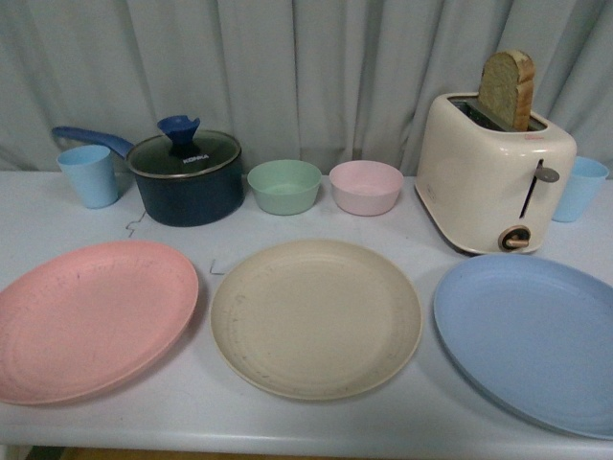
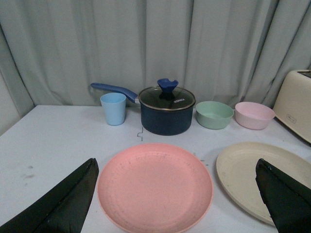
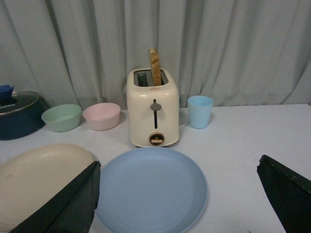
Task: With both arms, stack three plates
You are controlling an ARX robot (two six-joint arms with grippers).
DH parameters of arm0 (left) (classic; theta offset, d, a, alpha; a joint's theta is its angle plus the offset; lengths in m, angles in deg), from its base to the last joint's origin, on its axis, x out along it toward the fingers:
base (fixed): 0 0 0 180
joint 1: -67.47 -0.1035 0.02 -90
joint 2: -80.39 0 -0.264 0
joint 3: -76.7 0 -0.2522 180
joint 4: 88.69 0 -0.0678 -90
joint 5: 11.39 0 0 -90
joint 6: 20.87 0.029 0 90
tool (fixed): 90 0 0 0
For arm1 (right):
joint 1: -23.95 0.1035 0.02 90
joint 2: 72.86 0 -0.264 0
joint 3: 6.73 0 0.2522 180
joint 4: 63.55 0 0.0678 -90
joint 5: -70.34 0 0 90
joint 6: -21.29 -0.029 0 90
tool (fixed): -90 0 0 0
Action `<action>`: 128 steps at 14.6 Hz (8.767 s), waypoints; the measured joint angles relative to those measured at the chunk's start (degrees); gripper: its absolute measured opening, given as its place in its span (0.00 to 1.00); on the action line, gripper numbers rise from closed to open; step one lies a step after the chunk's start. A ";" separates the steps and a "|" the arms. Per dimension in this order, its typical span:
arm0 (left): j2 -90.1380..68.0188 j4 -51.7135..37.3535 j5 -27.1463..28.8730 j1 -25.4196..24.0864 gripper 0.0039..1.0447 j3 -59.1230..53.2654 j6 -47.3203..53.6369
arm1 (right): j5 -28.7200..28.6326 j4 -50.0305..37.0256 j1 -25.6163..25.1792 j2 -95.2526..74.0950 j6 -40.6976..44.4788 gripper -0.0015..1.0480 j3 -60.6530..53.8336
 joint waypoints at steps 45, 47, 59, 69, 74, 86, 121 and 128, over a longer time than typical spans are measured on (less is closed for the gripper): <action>-109.28 13.90 -11.08 -19.37 0.02 65.72 -6.47 | -0.02 0.02 0.04 0.00 0.13 0.94 0.00; -102.01 15.08 -13.62 -15.47 0.02 65.90 -13.92 | -0.04 -0.02 0.04 0.00 0.15 0.94 0.00; -104.13 4.31 -0.44 14.93 0.02 61.26 -30.18 | -0.04 0.00 0.04 0.00 0.15 0.94 0.00; -112.83 -0.46 0.00 17.70 0.25 58.10 -30.29 | -0.02 0.00 0.04 0.00 0.15 0.94 0.00; -99.89 -37.59 7.58 16.55 0.61 44.78 -17.99 | -0.07 0.02 0.04 0.00 0.15 0.94 0.00; -64.35 -57.66 4.42 4.48 0.01 4.92 -0.04 | -0.04 0.02 0.04 0.00 0.15 0.94 0.00; 0.00 0.02 0.00 0.07 0.87 0.00 -0.04 | -8.96 6.10 -13.05 -49.37 1.03 0.94 19.96; 0.00 0.02 -0.02 0.07 0.94 0.00 0.04 | -12.79 -5.22 -14.38 -100.30 3.54 0.94 45.20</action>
